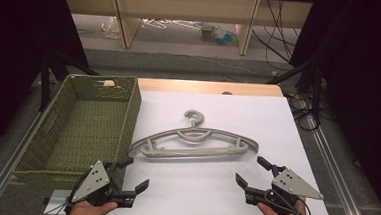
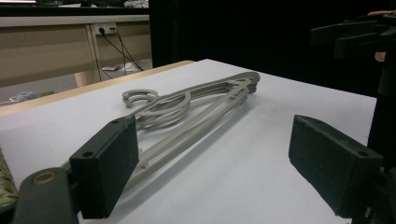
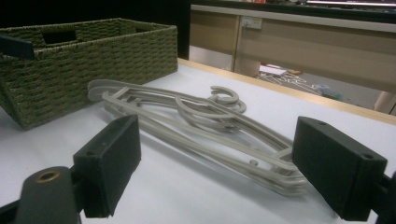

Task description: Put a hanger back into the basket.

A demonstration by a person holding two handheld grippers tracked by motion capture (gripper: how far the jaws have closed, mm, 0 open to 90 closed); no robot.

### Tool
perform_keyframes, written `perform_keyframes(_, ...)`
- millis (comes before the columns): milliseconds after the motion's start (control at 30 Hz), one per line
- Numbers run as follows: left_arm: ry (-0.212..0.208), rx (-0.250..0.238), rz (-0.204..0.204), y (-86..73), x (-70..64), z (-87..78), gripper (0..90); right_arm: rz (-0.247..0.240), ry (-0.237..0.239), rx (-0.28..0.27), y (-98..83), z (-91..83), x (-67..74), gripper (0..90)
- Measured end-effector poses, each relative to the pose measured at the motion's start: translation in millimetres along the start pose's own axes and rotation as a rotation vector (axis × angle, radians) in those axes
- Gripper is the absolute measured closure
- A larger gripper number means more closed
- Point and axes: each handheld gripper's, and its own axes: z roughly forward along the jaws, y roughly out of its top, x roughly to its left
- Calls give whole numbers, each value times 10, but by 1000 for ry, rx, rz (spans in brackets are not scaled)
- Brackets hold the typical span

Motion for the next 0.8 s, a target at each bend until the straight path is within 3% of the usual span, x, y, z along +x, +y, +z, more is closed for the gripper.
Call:
perform_keyframes(67, 5, 2, -24, -6, -12, 4, 157, 1, 6, -20, -1, 10, -3, 162)
perform_keyframes(267, -5, 0, -7, -5, -10, 14, 157, -3, -2, -12, -1, 9, -1, 161)
perform_keyframes(600, -19, 23, 8, -14, -15, 46, 157, -16, 45, 23, -7, 74, 30, 171)
perform_keyframes(800, -16, 28, 6, -24, -25, 61, 157, -132, 52, 78, 12, 234, 37, 181)
